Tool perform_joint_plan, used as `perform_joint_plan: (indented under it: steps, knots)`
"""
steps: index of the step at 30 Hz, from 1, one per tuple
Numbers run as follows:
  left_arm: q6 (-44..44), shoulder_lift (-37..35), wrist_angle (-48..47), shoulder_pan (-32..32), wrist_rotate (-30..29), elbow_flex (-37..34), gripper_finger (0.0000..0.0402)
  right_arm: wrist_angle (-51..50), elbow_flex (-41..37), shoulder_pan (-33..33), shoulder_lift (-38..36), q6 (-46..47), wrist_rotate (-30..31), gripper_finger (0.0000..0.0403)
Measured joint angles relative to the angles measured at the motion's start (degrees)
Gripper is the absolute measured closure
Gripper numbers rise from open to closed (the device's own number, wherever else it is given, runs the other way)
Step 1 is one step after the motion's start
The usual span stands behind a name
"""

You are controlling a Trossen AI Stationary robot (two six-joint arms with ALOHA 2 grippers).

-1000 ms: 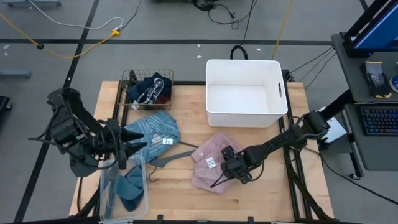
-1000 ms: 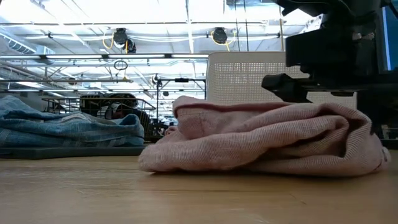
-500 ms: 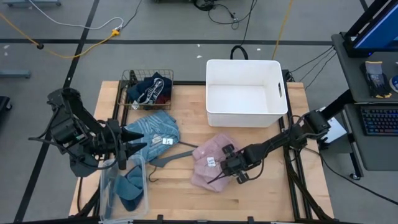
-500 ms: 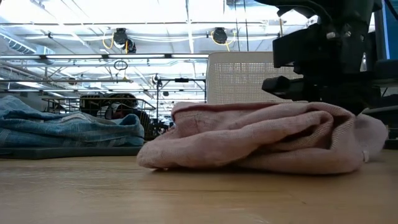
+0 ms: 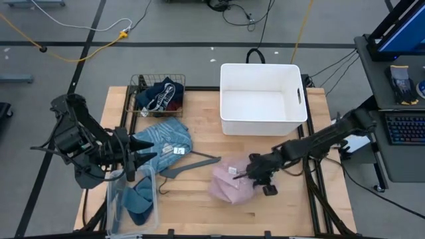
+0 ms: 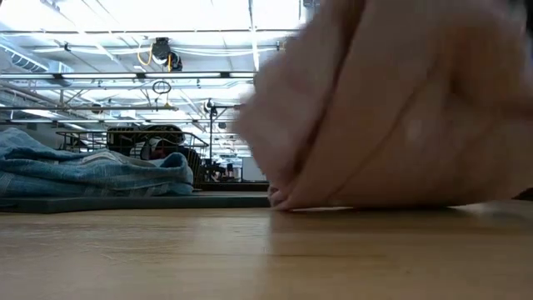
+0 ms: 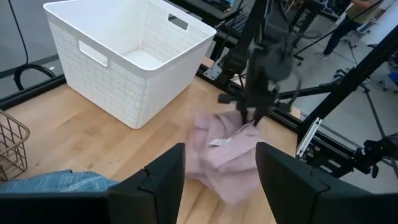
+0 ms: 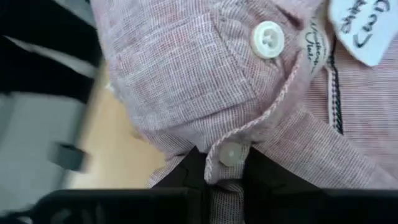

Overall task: Pick & Place Cloths
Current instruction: Put the pink shirt into the white bin

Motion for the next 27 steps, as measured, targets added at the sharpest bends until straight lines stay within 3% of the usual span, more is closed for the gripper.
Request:
perform_joint_plan:
  steps: [12, 21, 27]
  knots:
    - [1.12, 0.04, 0.07, 0.00, -0.02, -0.02, 0.0201, 23.88, -0.02, -2.80, -14.65, 15.41, -12.55, 0.0362]
    - [1.30, 0.04, 0.07, 0.00, -0.04, -0.02, 0.0201, 56.59, 0.13, -5.25, -15.61, 29.14, -19.74, 0.0362]
    - [2.45, 0.04, 0.09, 0.00, -0.07, -0.02, 0.0201, 66.66, 0.15, -7.22, -15.62, 34.78, -18.53, 0.0362]
